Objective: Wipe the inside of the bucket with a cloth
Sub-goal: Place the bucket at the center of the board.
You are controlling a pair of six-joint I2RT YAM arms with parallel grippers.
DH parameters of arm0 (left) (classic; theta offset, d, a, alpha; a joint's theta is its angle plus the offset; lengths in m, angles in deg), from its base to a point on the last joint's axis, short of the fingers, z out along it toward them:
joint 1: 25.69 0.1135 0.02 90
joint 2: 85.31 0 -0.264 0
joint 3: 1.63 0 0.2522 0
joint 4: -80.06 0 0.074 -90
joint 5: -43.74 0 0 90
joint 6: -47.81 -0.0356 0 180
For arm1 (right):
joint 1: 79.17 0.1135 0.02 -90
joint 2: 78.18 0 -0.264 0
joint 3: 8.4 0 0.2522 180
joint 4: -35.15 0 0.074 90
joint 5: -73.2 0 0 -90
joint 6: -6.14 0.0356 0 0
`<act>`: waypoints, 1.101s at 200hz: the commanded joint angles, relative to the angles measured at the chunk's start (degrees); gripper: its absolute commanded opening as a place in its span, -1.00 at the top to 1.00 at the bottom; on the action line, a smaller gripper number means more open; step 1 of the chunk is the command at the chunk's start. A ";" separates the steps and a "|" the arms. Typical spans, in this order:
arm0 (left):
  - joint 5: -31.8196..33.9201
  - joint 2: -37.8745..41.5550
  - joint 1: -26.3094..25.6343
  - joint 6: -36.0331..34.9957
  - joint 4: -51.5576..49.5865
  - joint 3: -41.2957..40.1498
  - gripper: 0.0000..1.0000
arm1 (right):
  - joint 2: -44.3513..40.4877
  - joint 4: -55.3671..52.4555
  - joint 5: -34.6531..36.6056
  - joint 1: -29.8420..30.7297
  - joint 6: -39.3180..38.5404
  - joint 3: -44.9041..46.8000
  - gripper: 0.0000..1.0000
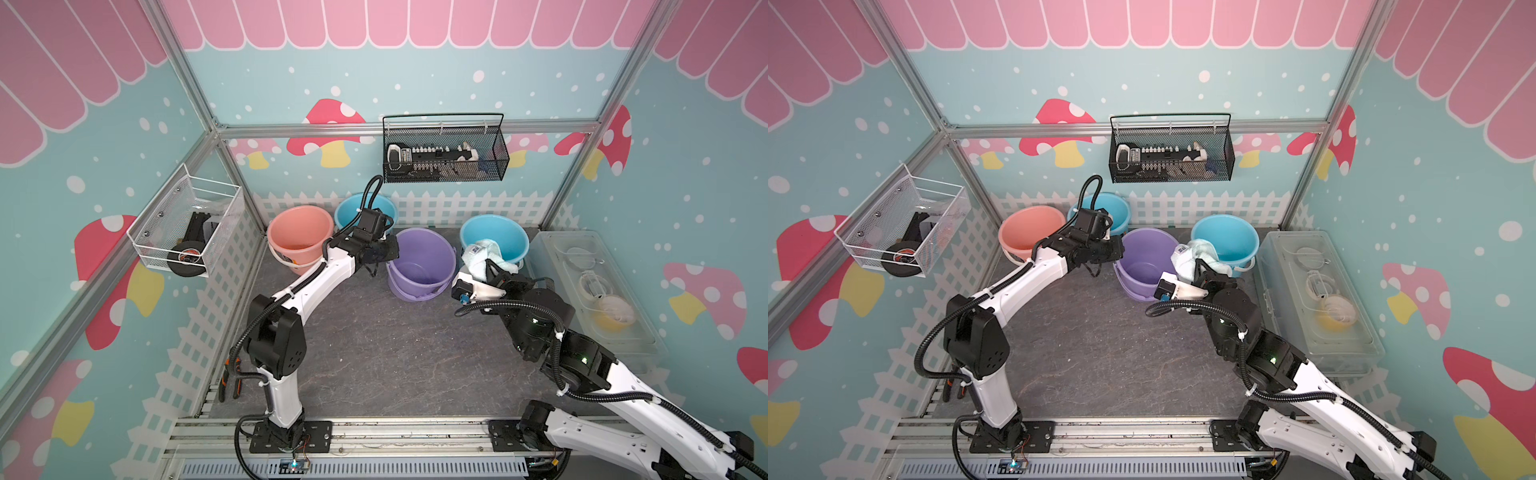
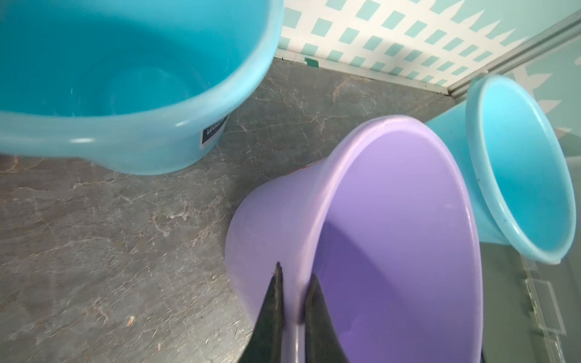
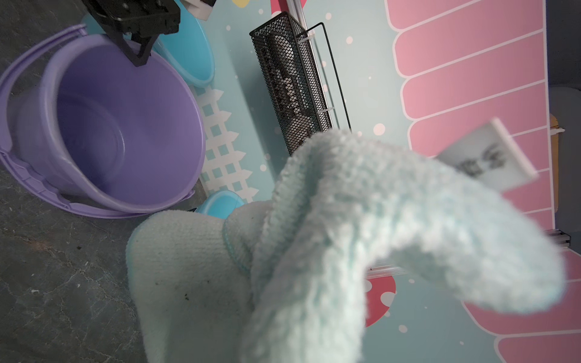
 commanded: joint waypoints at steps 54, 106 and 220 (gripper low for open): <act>5.53 -14.11 1.16 9.96 1.99 17.85 0.92 | -1.92 -0.85 1.71 0.07 -0.11 -2.69 1.00; 4.67 -20.57 2.24 13.90 0.57 26.00 0.38 | -1.67 -1.81 1.84 0.06 -0.49 -3.16 1.00; 4.08 -15.75 2.15 9.09 -2.38 27.40 0.03 | 0.72 -2.33 -1.25 0.03 3.94 -4.63 1.00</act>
